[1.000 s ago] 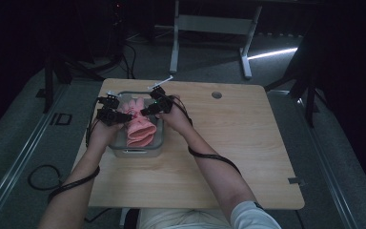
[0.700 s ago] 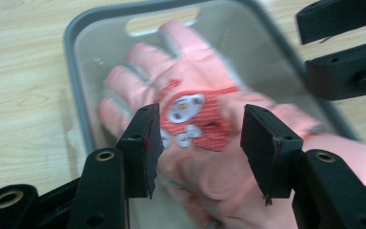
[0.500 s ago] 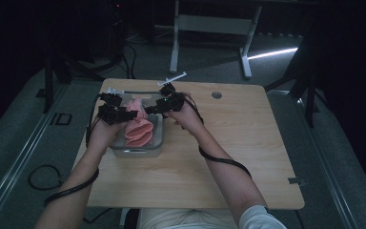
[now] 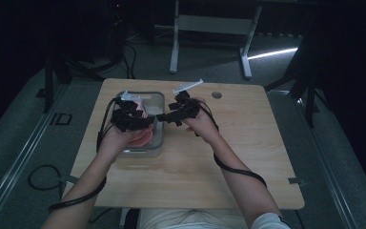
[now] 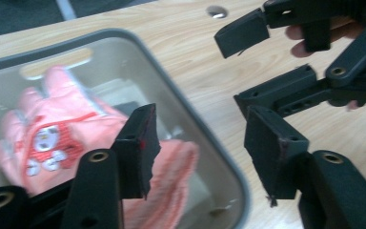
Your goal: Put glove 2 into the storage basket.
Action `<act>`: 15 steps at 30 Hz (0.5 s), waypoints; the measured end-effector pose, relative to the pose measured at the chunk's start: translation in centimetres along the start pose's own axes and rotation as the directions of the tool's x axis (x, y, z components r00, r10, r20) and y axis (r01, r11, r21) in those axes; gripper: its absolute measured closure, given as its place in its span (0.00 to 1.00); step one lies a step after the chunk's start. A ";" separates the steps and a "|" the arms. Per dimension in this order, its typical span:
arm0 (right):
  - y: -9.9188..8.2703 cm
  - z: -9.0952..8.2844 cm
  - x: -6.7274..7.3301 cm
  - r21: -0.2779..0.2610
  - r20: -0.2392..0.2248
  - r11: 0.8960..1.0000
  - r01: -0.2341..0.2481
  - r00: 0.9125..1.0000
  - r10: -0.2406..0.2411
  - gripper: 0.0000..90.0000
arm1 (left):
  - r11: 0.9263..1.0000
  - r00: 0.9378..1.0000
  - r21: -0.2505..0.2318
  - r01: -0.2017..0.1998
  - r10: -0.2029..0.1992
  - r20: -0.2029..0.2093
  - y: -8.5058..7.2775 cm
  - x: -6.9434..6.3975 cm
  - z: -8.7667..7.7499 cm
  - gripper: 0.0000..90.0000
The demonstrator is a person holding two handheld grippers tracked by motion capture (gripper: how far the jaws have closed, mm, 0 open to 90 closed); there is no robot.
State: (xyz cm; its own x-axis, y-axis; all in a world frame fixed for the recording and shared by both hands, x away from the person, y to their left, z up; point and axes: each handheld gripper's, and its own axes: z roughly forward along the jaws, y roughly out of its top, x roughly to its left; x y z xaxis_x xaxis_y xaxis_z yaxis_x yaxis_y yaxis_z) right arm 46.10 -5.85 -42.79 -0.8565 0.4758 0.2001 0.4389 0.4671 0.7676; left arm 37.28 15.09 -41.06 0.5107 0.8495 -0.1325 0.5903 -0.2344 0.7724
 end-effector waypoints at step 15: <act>-3.3 -3.1 -0.5 -0.025 0.036 0.999 0.039 0.999 -0.038 0.22 | 0.996 0.990 -0.023 -0.091 0.093 0.108 -0.8 -3.5 1.7 0.04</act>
State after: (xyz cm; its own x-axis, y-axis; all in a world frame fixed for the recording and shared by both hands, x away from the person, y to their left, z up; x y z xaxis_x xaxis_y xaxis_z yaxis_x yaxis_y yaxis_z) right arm 44.22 -9.94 -43.49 -0.8620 0.4846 0.1489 0.3985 0.4661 0.7899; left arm 36.07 11.49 -42.23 0.6280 0.7678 -0.1265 0.5267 -0.2997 0.7955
